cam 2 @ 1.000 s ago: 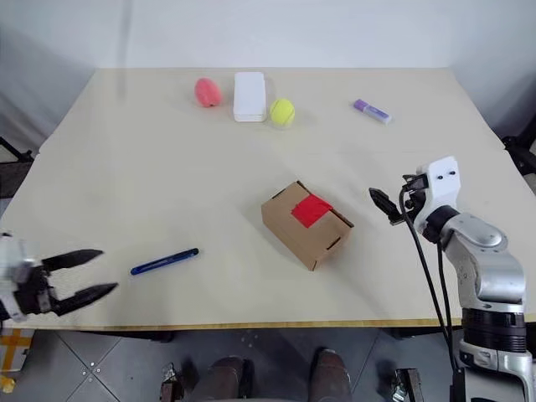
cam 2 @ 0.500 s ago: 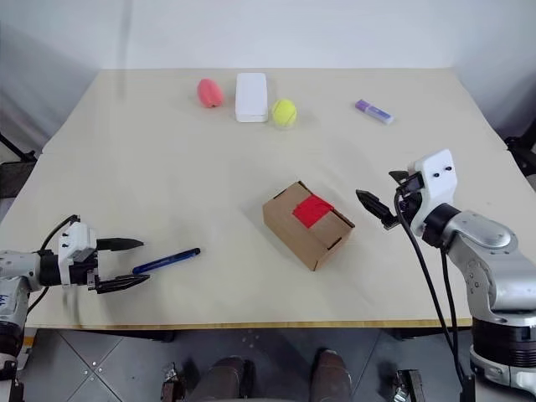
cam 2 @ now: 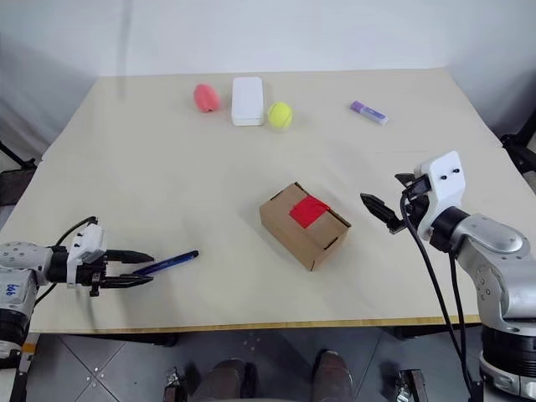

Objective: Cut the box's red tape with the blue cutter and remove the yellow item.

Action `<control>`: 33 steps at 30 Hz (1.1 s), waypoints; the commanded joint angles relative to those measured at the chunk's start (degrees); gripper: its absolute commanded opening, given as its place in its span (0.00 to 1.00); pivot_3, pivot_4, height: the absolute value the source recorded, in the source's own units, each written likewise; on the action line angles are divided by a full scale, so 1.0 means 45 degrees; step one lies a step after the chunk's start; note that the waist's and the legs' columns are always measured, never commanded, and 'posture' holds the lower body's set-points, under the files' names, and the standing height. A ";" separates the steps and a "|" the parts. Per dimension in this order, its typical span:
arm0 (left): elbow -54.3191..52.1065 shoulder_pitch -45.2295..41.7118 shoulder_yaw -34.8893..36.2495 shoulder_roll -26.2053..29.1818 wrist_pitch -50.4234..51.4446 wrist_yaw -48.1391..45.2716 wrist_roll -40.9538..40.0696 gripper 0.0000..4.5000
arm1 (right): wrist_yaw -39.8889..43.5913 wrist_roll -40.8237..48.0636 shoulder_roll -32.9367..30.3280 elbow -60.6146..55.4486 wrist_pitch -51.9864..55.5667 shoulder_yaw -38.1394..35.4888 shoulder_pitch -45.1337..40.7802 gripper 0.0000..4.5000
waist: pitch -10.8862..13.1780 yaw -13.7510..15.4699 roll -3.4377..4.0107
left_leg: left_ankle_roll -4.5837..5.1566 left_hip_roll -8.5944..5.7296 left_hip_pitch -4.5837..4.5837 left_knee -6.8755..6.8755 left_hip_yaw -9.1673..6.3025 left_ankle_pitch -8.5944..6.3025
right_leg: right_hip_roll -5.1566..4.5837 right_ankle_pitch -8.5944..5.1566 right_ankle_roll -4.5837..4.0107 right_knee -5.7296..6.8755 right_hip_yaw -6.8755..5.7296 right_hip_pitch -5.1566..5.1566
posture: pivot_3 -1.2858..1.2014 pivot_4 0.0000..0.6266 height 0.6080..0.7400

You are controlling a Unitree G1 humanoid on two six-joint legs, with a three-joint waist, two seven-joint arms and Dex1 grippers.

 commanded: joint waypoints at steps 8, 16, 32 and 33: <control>-0.0467 0.1034 -0.0688 0.0051 -0.0001 -0.0198 0.0485 0.01 | 0.0511 0.0313 -0.0678 -0.0800 0.0072 0.0211 -0.0671 1.00 | -0.0001 -0.0013 0.0002 | 0.0009 0.0011 0.0019 0.0001 0.0052 -0.0022 | 0.0000 0.0000 0.0000 -0.0005 0.0019 -0.0006 | 0.52 0.24 1.00; -0.0805 0.1155 -0.0732 0.0106 0.0299 0.0089 0.0600 0.01 | 0.0454 0.1622 -0.0567 -0.1475 0.1319 0.1003 -0.2937 1.00 | -0.0008 -0.0028 0.0015 | 0.0018 0.0023 0.0032 0.0004 0.0082 -0.0037 | 0.0002 0.0000 0.0000 -0.0006 0.0034 -0.0012 | 0.52 0.24 1.00; -0.0817 0.0363 -0.0374 -0.0280 -0.0334 0.2323 0.0610 0.76 | 0.0706 0.1582 0.0063 -0.1278 0.0901 0.2217 -0.3152 1.00 | -0.0033 0.0304 0.0060 | 0.0025 0.0027 0.0031 0.0034 0.0108 -0.0013 | 0.0002 0.0026 -0.0044 -0.0003 0.0041 -0.0011 | 0.52 0.24 1.00; -0.0764 0.0341 -0.0387 -0.0278 -0.0431 0.2402 0.0633 0.82 | 0.0683 0.1610 0.0085 -0.1301 0.0909 0.2224 -0.3143 1.00 | -0.0033 0.0306 0.0060 | 0.0024 0.0027 0.0031 0.0034 0.0107 -0.0013 | 0.0002 0.0026 -0.0044 -0.0002 0.0041 -0.0012 | 0.52 0.24 1.00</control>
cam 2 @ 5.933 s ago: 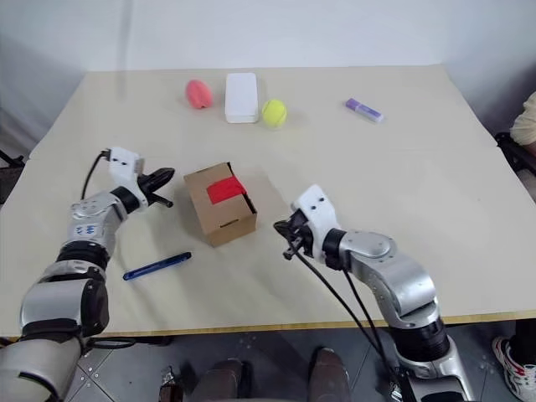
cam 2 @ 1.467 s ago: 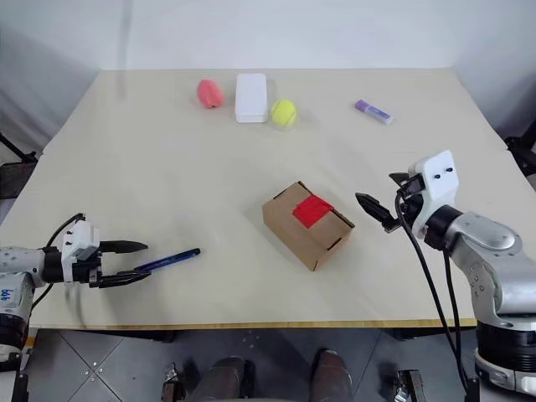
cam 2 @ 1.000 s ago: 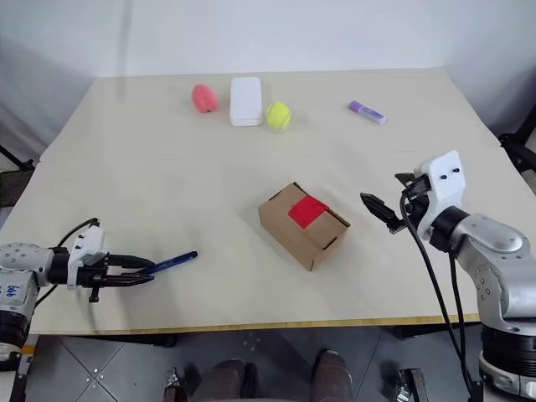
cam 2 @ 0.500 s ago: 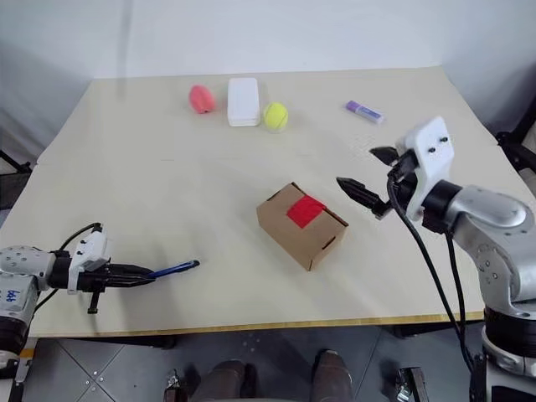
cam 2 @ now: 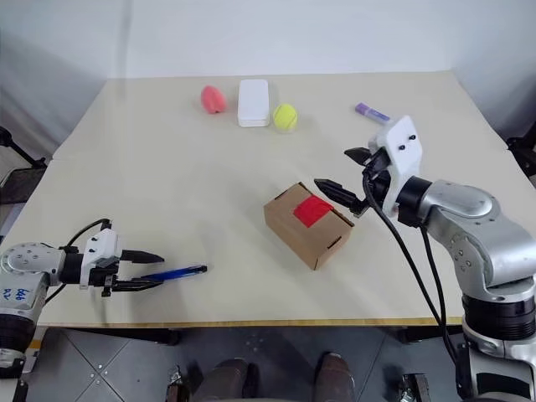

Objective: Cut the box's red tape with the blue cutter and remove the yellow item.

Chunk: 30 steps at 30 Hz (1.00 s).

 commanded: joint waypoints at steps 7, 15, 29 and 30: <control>0.0841 -0.0305 -0.0021 -0.0260 0.0357 0.1140 0.0284 1.00 | 0.0007 0.0203 0.0132 -0.0616 -0.0272 -0.0084 0.0066 1.00 | 0.0001 0.0001 -0.0003 | 0.0001 0.0000 -0.0005 -0.0002 0.0002 -0.0001 | 0.0001 0.0001 0.0001 -0.0003 -0.0001 -0.0005 | 0.52 0.24 1.00; -0.0472 0.0458 -0.0222 0.0059 0.2147 -0.0916 -0.0893 0.61 | 0.0004 0.0053 0.0091 -0.0490 -0.0414 -0.0091 0.0079 1.00 | 0.0007 -0.0122 -0.0012 | 0.0014 0.0003 -0.0012 -0.0009 0.0034 -0.0035 | 0.0000 0.0005 0.0013 -0.0018 -0.0006 -0.0024 | 0.52 0.24 1.00; -0.2792 0.0800 -0.0558 0.1088 0.8526 -0.0760 -0.1555 0.00 | -0.0041 0.0009 0.0108 -0.0464 -0.0384 -0.0084 0.0087 1.00 | 0.0020 -0.0389 -0.0033 | 0.0013 0.0045 -0.0013 -0.0026 0.0087 -0.0100 | 0.0002 0.0010 0.0032 -0.0042 -0.0077 -0.0047 | 0.52 0.24 1.00; -0.2960 0.0733 -0.0589 0.1123 0.9189 -0.0551 -0.1584 0.00 | -0.0054 0.0020 0.0111 -0.0479 -0.0357 -0.0087 0.0101 1.00 | 0.0021 -0.0368 -0.0036 | 0.0014 0.0045 -0.0014 -0.0026 0.0087 -0.0100 | 0.0001 0.0011 0.0032 -0.0043 -0.0077 -0.0047 | 0.52 0.24 1.00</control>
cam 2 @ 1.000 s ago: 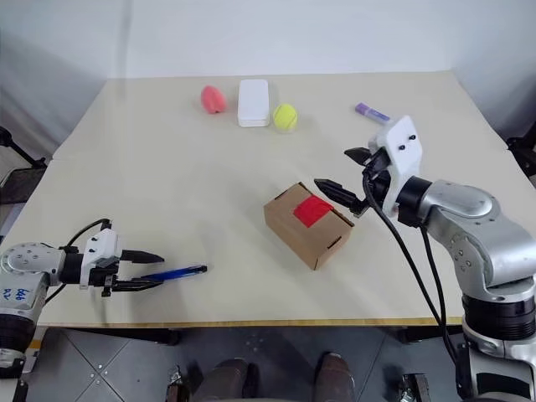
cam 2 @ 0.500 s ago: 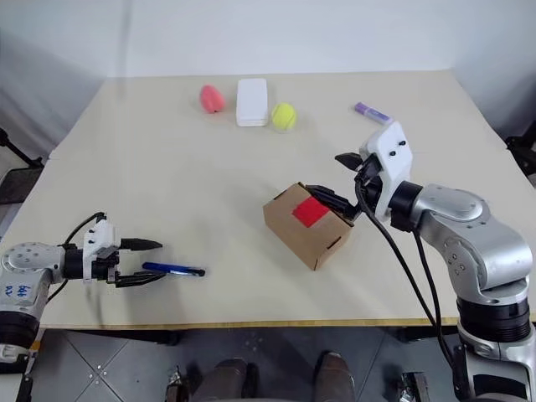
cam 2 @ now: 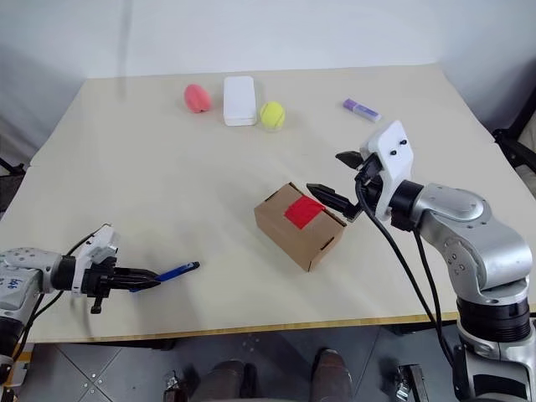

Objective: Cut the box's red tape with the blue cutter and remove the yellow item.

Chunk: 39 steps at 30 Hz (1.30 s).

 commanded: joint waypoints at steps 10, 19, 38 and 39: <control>-0.1207 0.0022 0.0562 -0.0765 -0.1036 0.3072 0.0803 0.00 | -0.0106 0.0105 -0.0030 -0.0453 -0.0106 -0.0236 0.0103 1.00 | 0.0005 0.0189 -0.0009 | -0.0003 -0.0001 -0.0002 0.0013 -0.0001 0.0002 | -0.0001 0.0000 -0.0002 0.0000 0.0001 0.0002 | 0.52 0.24 1.00; -0.2585 0.1029 0.0807 -0.1570 -0.7147 0.5574 0.2864 0.00 | -0.0152 0.0128 -0.0077 -0.0524 -0.0054 -0.0301 0.0177 1.00 | 0.0035 0.0119 -0.0059 | -0.0010 0.0001 -0.0019 0.0015 -0.0001 -0.0004 | 0.0000 0.0003 -0.0004 -0.0032 -0.0009 -0.0002 | 0.52 0.24 1.00; -0.5019 0.4302 -0.0575 -0.1335 -0.7791 0.6146 0.3216 0.65 | 0.0016 -0.0055 0.0106 -0.0069 -0.0336 0.0095 -0.0163 1.00 | 0.0016 0.0102 -0.0027 | -0.0005 0.0053 0.0011 0.0008 0.0055 -0.0072 | 0.0000 0.0004 -0.0001 -0.0046 -0.0084 0.0001 | 0.52 0.24 1.00; -0.5283 0.4337 -0.0473 -0.1296 -0.7022 0.6009 0.2679 0.71 | 0.0027 -0.0070 0.0113 -0.0045 -0.0353 0.0104 -0.0171 1.00 | 0.0016 0.0099 -0.0027 | -0.0004 0.0057 0.0009 0.0009 0.0058 -0.0075 | 0.0002 0.0004 -0.0001 -0.0048 -0.0085 0.0001 | 0.52 0.24 1.00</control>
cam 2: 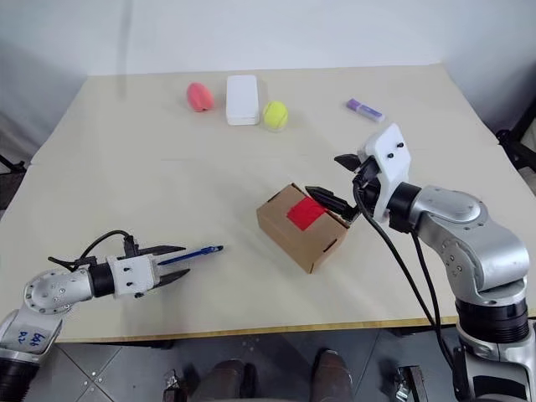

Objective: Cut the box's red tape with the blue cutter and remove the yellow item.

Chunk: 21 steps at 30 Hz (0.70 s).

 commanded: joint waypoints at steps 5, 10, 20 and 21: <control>-0.0956 0.0762 -0.0308 0.0317 0.4130 -0.1784 -0.2614 0.99 | 0.0100 -0.0052 0.0126 -0.0019 -0.0401 0.0007 -0.0282 1.00 | 0.0001 -0.0008 0.0001 | -0.0004 0.0025 0.0003 0.0004 0.0011 -0.0017 | 0.0023 0.0000 -0.0001 -0.0002 -0.0003 -0.0001 | 0.52 0.24 1.00; -0.1161 0.0158 0.0367 0.0421 0.6332 -0.1897 -0.4039 0.99 | 0.0094 -0.0043 0.0080 -0.0043 -0.0431 -0.0049 -0.0204 1.00 | 0.0002 -0.0005 -0.0001 | -0.0011 0.0042 0.0002 0.0007 0.0011 -0.0024 | 0.0045 0.0000 -0.0002 -0.0005 -0.0002 -0.0001 | 0.52 0.24 1.00; 0.0588 -0.1767 0.0778 0.0789 0.7301 -0.2500 -0.4243 0.99 | 0.0083 -0.0093 0.0116 0.0008 -0.0506 -0.0024 -0.0238 1.00 | 0.0008 0.0001 -0.0011 | -0.0032 0.0076 -0.0006 0.0024 0.0010 -0.0034 | 0.0090 -0.0004 -0.0012 -0.0007 0.0000 -0.0004 | 0.52 0.24 1.00; 0.0998 -0.1865 0.0639 0.0805 0.7089 -0.2593 -0.4012 0.99 | 0.0093 -0.0097 0.0122 0.0001 -0.0514 -0.0005 -0.0246 1.00 | 0.0008 -0.0001 -0.0011 | -0.0034 0.0080 -0.0006 0.0024 0.0011 -0.0035 | 0.0094 -0.0004 -0.0012 -0.0008 -0.0001 -0.0005 | 0.52 0.24 1.00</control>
